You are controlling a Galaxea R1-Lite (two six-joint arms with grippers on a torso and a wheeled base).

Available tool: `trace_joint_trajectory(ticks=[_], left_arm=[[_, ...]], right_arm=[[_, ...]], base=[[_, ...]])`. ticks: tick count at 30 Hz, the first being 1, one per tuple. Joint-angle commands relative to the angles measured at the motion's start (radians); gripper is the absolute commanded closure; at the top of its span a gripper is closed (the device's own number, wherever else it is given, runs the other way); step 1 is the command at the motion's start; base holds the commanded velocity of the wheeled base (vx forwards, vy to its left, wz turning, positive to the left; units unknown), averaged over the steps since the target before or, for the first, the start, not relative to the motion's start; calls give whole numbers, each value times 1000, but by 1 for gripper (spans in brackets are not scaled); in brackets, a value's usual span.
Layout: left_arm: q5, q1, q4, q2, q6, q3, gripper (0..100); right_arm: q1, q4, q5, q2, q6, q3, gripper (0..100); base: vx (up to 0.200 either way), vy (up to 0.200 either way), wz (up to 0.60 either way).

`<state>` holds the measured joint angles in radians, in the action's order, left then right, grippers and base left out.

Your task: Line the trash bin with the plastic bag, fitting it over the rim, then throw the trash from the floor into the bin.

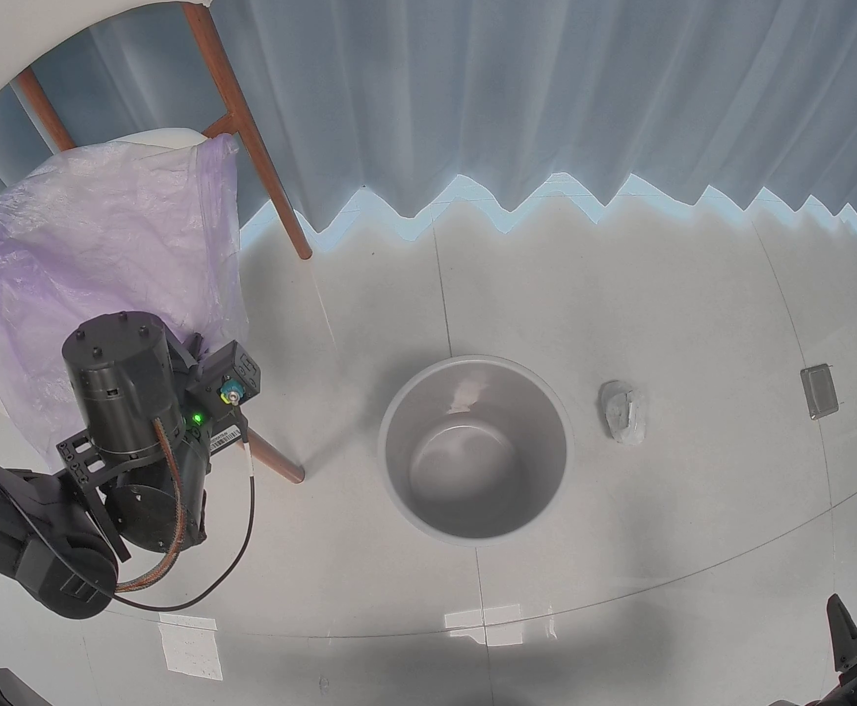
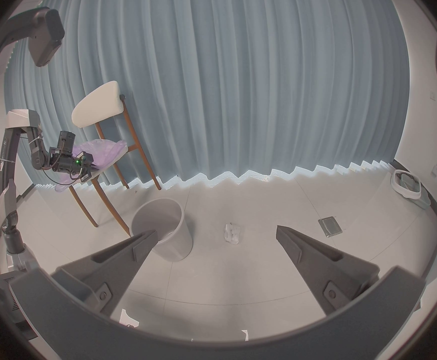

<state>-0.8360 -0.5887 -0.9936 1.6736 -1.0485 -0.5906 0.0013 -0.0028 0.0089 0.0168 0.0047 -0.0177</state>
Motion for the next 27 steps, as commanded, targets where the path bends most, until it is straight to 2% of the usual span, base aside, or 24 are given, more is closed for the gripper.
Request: trace_joint_trajectory(ticks=[1, 13, 20, 25, 27], left_arm=[[0, 3, 1, -22, 4, 17, 100], [0, -8, 3, -138, 13, -52, 100], [1, -14, 10, -199, 16, -38, 100], [1, -63, 18, -204, 79, -32, 100], [1, -98, 47, -204, 131, -32, 100]], right_arm=[[0, 0, 0, -15, 0, 18, 0], [0, 0, 0, -15, 0, 18, 0], [0, 0, 0, -15, 0, 18, 0], [0, 0, 0, -15, 0, 18, 0], [0, 0, 0, -15, 0, 18, 0]], base=[[0, 0, 0], [0, 0, 0], [0, 0, 0], [0, 0, 0], [0, 0, 0]])
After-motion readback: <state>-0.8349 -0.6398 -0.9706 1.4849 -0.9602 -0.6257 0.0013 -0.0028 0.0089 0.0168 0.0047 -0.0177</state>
